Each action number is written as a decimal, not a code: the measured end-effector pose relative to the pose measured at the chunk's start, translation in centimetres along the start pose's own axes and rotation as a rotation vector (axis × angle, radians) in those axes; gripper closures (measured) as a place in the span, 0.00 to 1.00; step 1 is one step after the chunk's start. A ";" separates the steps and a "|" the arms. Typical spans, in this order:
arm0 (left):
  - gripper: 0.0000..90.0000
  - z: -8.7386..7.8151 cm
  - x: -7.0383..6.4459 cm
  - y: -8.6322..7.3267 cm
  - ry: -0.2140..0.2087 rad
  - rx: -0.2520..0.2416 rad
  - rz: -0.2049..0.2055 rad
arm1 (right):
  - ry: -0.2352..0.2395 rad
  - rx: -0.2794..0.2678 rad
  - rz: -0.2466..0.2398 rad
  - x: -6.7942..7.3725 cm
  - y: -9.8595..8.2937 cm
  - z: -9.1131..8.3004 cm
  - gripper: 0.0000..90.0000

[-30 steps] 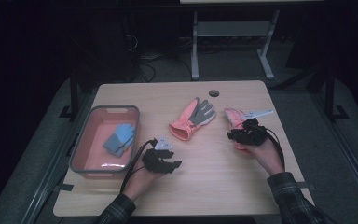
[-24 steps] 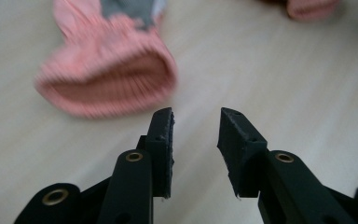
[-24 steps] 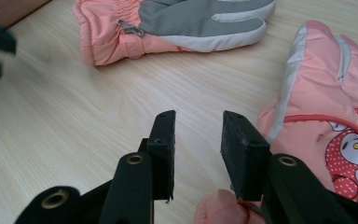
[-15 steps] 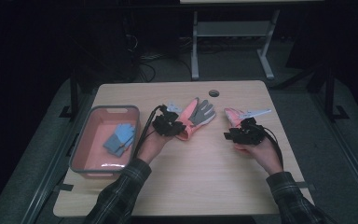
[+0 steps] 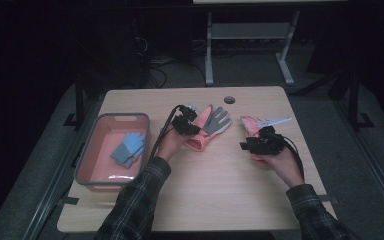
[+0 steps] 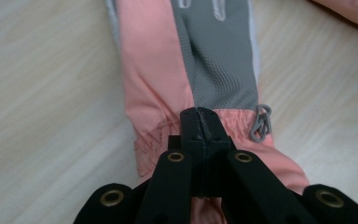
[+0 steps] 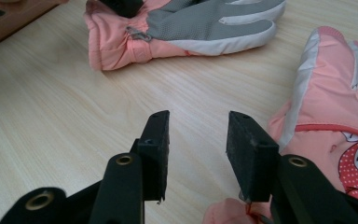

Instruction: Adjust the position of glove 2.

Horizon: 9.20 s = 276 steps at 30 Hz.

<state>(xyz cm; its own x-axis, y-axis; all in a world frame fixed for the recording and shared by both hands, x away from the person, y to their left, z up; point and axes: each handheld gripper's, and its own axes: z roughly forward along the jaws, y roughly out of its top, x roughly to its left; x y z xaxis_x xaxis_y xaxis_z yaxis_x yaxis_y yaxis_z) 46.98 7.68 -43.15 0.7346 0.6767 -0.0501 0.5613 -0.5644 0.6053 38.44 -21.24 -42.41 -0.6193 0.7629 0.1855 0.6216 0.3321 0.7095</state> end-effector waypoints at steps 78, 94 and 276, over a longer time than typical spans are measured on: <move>1.00 -5.8 -10.4 -9.9 -0.166 0.017 0.108 | 0.016 0.003 -0.053 1.3 -0.5 -0.4 0.61; 1.00 -3.8 -11.4 -8.3 -0.188 0.015 0.160 | 0.027 0.007 -0.038 1.2 -0.8 -0.7 0.61; 0.99 -6.2 -8.3 -12.8 -0.038 -0.114 0.017 | 0.143 0.078 -0.167 -0.1 1.1 -0.3 1.00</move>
<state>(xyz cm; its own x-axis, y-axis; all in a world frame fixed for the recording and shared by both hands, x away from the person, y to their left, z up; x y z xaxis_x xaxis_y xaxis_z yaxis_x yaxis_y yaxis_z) 31.35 12.24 -45.57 0.7589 0.6478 -0.0673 0.5029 -0.5172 0.6925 39.06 -21.13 -41.44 -0.7748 0.6093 0.1688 0.5370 0.4933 0.6843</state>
